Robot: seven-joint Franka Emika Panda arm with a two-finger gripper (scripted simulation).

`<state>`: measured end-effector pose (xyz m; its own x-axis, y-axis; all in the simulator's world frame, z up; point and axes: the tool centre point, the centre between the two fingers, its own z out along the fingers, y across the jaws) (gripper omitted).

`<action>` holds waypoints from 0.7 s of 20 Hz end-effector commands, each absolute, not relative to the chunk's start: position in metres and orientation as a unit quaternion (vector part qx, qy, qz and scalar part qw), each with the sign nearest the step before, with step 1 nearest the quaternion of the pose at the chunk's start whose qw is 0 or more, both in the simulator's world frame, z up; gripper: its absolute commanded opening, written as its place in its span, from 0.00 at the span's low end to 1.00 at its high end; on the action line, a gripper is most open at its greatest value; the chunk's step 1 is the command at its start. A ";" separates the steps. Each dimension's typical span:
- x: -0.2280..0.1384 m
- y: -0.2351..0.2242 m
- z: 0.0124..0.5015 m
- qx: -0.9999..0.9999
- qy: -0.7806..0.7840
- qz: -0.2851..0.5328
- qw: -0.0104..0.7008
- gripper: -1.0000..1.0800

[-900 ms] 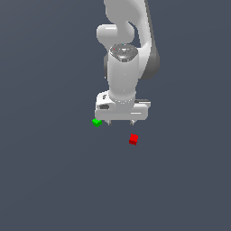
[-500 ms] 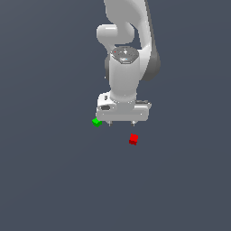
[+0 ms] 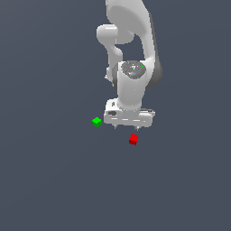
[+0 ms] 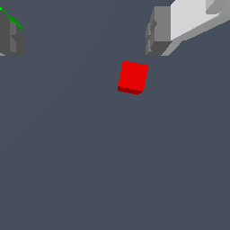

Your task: Stack the red cube on top of the green cube.

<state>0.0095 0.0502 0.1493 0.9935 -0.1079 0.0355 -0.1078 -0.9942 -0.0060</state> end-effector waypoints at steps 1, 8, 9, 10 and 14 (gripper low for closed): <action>0.007 0.060 0.133 -0.997 0.074 -0.014 0.001 0.96; 0.004 0.084 0.094 -0.992 0.123 -0.006 0.000 0.96; 0.004 0.087 0.090 -0.992 0.129 -0.005 0.000 0.96; 0.004 0.089 0.086 -0.991 0.133 -0.004 0.000 0.96; 0.004 0.097 0.075 -0.989 0.147 -0.001 0.000 0.96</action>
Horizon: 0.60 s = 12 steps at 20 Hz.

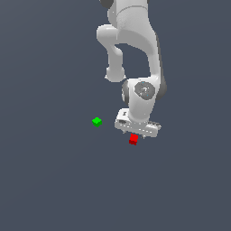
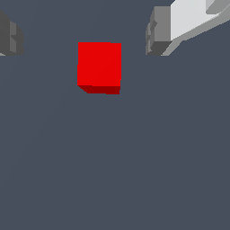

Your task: Stack the red cube on top of the green cube.

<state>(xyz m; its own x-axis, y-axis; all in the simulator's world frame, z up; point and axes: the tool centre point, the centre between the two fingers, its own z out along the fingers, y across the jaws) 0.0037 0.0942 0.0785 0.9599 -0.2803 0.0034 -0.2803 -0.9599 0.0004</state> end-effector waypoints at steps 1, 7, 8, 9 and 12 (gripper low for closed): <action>0.004 0.098 0.073 0.989 -0.150 0.001 0.000 0.96; 0.004 0.099 0.070 0.988 -0.152 0.000 0.000 0.96; 0.004 0.099 0.069 0.988 -0.152 0.000 0.000 0.96; 0.004 0.099 0.068 0.988 -0.152 0.000 0.000 0.96; 0.004 0.100 0.058 0.988 -0.152 0.000 0.000 0.96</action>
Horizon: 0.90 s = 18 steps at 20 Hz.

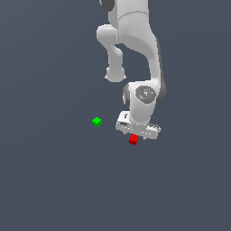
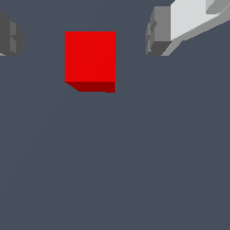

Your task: Stack the red cube on top of the green cube.

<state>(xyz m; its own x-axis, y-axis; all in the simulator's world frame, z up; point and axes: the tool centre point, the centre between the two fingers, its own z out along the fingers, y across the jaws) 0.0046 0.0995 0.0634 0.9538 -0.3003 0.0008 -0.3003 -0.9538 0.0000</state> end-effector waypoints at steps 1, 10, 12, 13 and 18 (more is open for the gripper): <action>0.004 0.099 0.054 0.988 -0.152 0.000 0.000 0.96; 0.005 0.100 0.021 0.988 -0.153 0.000 0.000 0.96; 0.005 0.100 0.020 0.988 -0.153 0.000 0.000 0.96; 0.005 0.100 0.020 0.988 -0.153 0.000 0.000 0.00; 0.005 0.100 0.020 0.988 -0.153 0.000 0.000 0.00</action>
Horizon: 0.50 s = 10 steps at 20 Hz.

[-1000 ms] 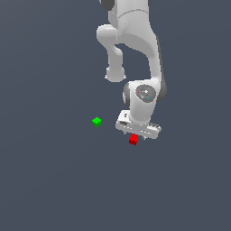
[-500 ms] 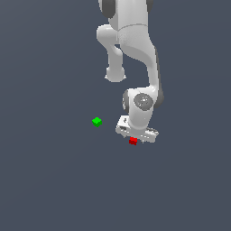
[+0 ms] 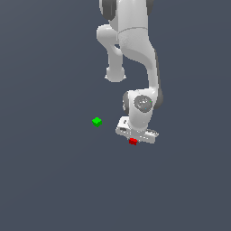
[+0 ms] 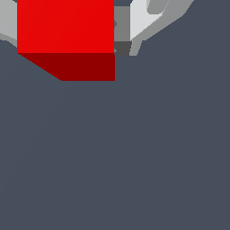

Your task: Stack the red cube on top of the green cube.

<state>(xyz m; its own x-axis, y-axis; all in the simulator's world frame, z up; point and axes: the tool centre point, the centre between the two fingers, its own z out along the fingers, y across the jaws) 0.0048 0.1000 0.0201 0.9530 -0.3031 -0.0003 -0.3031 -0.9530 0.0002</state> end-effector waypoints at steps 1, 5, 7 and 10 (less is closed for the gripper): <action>0.005 0.100 0.020 0.988 -0.153 0.000 0.000 0.00; 0.005 0.100 0.020 0.988 -0.154 0.000 0.000 0.00; 0.005 0.100 0.021 0.988 -0.154 0.000 0.000 0.00; 0.005 0.099 0.028 0.988 -0.154 0.000 0.000 0.00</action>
<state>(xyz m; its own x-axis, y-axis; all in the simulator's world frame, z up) 0.0043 0.0994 0.0238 0.9528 -0.3038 -0.0012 -0.3038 -0.9528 0.0007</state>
